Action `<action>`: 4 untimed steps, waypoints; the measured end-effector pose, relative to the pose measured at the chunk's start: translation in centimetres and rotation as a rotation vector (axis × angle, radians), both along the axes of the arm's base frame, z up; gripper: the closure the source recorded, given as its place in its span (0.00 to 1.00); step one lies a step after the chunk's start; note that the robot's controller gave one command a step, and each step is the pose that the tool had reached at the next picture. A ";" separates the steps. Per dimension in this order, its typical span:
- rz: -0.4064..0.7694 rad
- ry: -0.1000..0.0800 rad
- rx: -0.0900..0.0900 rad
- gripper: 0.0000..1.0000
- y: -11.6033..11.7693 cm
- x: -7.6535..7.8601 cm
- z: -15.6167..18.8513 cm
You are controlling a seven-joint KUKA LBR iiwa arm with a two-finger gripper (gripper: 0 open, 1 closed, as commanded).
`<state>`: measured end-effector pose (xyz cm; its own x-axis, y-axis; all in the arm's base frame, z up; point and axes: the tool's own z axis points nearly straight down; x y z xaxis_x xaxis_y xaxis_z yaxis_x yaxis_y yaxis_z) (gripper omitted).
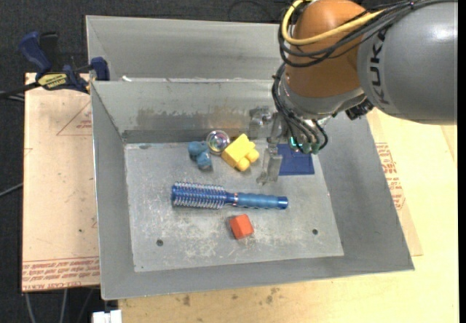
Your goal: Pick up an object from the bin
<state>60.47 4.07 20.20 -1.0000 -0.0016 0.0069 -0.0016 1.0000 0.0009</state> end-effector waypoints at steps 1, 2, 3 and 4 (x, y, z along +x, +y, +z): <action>0.054 -0.006 0.001 0.00 0.4 -2.6 -13.3; 0.062 -0.011 0.001 0.00 0.8 -3.2 -10.0; 0.058 -0.010 0.001 0.00 0.6 -2.9 -10.2; 0.007 -0.006 0.001 0.00 0.8 -2.4 -13.3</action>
Offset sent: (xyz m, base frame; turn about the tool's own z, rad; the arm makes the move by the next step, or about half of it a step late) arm -0.0268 0.0036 -0.1320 -0.0567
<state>58.07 4.90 6.86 -1.0000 -0.0085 0.0006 -0.0085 1.0000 0.0017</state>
